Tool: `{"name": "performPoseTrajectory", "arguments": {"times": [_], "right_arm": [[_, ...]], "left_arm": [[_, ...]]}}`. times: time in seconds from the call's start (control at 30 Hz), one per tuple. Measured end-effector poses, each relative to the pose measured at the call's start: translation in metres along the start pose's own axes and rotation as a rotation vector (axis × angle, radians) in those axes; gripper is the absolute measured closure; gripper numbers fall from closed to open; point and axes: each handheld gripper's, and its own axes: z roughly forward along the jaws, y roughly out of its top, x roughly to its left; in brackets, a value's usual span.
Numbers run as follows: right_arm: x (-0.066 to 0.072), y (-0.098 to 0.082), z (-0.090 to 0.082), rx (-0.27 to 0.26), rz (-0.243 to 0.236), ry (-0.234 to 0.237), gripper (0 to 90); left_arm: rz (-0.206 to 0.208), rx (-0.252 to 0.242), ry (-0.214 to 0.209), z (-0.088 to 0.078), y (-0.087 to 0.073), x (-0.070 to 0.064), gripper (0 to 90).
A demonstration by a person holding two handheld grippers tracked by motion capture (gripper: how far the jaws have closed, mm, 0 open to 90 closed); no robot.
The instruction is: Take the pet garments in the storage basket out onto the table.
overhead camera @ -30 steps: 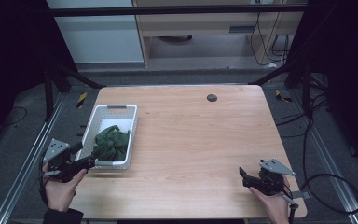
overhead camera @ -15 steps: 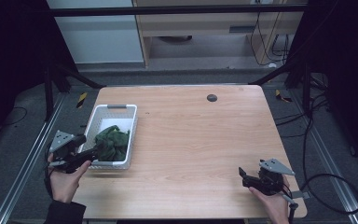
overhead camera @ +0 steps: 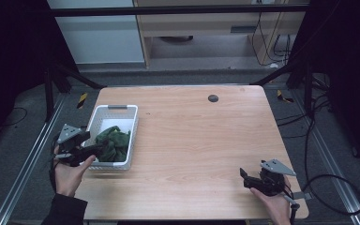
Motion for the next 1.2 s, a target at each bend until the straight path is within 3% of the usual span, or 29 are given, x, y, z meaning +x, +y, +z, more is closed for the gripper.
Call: {"name": "performPoseTrajectory", "arguments": {"times": [0.63,1.2], "right_arm": [[0.000,0.000,0.002,0.007,-0.009,0.002,11.9],[0.000,0.000,0.002,0.011,-0.002,0.006,11.4]], "left_arm": [[0.049,0.120,0.009,0.029,0.003,-0.003,16.9],[0.057,0.199,0.001,0.048,0.003,0.001,16.0]]}}
